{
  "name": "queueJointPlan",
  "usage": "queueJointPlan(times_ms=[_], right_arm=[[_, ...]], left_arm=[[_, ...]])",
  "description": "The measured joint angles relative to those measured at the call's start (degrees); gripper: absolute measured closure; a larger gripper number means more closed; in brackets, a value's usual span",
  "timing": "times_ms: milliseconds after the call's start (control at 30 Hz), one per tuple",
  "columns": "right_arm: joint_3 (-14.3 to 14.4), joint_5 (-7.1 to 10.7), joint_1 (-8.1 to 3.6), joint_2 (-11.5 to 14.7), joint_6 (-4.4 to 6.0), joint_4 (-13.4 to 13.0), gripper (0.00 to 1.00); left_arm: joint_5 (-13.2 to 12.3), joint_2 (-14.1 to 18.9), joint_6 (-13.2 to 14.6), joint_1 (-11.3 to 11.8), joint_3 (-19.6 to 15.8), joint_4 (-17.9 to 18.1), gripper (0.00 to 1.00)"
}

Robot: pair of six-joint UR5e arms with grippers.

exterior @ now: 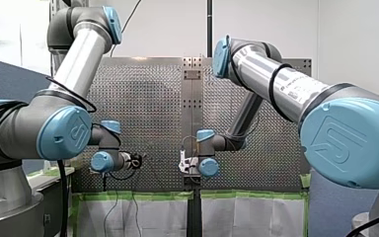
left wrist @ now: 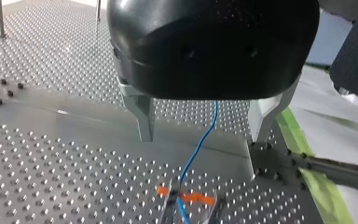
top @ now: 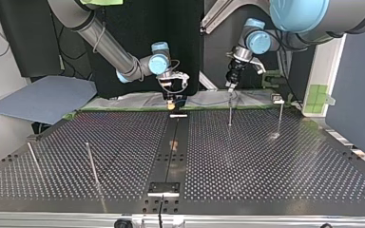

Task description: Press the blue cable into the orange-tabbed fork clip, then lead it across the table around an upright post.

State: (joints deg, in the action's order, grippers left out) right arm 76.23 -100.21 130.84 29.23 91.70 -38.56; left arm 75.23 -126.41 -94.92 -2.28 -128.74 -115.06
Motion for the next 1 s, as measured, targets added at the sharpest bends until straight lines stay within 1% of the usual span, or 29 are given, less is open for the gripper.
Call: queueJointPlan(times_ms=[133, 267, 367, 600, 767, 833, 1000], right_arm=[[-0.02, 0.00, 0.05, 0.00, 0.00, -0.02, 1.00], [-0.02, 0.00, 0.06, -0.05, 0.00, -0.07, 1.00], [-0.01, 0.00, 0.07, -0.04, 0.00, -0.10, 1.00], [-0.01, 0.13, 0.06, -0.05, 0.03, 0.08, 1.00], [-0.01, 0.17, 0.06, -0.06, 0.03, 0.13, 1.00], [-0.01, 0.17, 0.06, -0.06, 0.05, 0.10, 1.00], [-0.02, 0.28, 0.07, -0.06, 0.04, 0.15, 1.00]], left_arm=[[0.27, 0.00, -0.51, -1.09, 0.03, 0.15, 0.00], [1.42, 0.00, -1.28, -2.19, 0.44, 0.64, 0.00], [2.74, 0.00, -1.68, -3.45, 1.53, 0.50, 0.00], [6.04, -0.07, -1.50, -6.73, 4.76, -2.08, 0.00], [8.51, -0.36, -1.35, -9.10, 6.90, -2.86, 0.00], [9.44, -0.46, -1.05, -9.58, 7.44, -2.97, 0.00], [11.72, -0.54, 0.09, -9.83, 8.46, -3.17, 0.00]])
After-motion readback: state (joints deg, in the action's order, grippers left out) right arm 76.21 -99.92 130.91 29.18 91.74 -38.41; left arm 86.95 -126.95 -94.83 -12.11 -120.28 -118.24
